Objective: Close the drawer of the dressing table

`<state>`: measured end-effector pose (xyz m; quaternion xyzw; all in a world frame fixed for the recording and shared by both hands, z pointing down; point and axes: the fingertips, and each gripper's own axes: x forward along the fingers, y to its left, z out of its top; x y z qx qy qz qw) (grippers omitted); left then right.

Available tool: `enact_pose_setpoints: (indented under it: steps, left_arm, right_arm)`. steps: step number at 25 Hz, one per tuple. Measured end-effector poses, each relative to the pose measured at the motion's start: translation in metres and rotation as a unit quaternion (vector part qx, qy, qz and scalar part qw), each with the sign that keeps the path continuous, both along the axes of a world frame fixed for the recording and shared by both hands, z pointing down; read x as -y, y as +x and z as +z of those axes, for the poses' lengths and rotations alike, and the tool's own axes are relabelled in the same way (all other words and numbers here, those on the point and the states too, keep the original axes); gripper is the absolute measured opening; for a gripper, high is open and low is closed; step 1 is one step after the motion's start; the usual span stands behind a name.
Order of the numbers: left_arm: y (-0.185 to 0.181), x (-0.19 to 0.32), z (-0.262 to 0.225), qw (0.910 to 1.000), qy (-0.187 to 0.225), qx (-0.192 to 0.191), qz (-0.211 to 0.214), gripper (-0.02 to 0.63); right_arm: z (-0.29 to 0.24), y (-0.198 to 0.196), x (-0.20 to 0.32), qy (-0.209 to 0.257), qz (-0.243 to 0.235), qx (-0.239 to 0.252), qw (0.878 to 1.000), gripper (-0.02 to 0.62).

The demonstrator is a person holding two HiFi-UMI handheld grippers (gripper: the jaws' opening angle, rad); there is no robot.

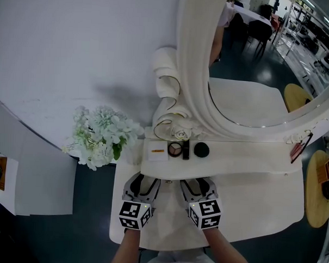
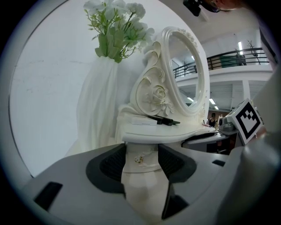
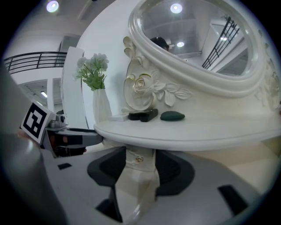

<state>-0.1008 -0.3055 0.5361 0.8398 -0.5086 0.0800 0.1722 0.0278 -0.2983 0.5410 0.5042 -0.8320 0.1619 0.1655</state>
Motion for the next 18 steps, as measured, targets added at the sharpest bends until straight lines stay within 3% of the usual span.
enact_pose_setpoints:
  steps: [8, 18]
  left_arm:
    - [-0.002, -0.013, -0.001, 0.9999, -0.007, 0.002, -0.012, 0.228]
    - [-0.026, -0.046, -0.025, 0.9985, 0.011, 0.002, -0.053, 0.107]
  right_arm:
    - [-0.004, 0.007, -0.014, -0.002, 0.011, 0.004, 1.0, 0.204]
    - [-0.033, 0.0, -0.041, 0.031, 0.007, 0.016, 0.999, 0.137]
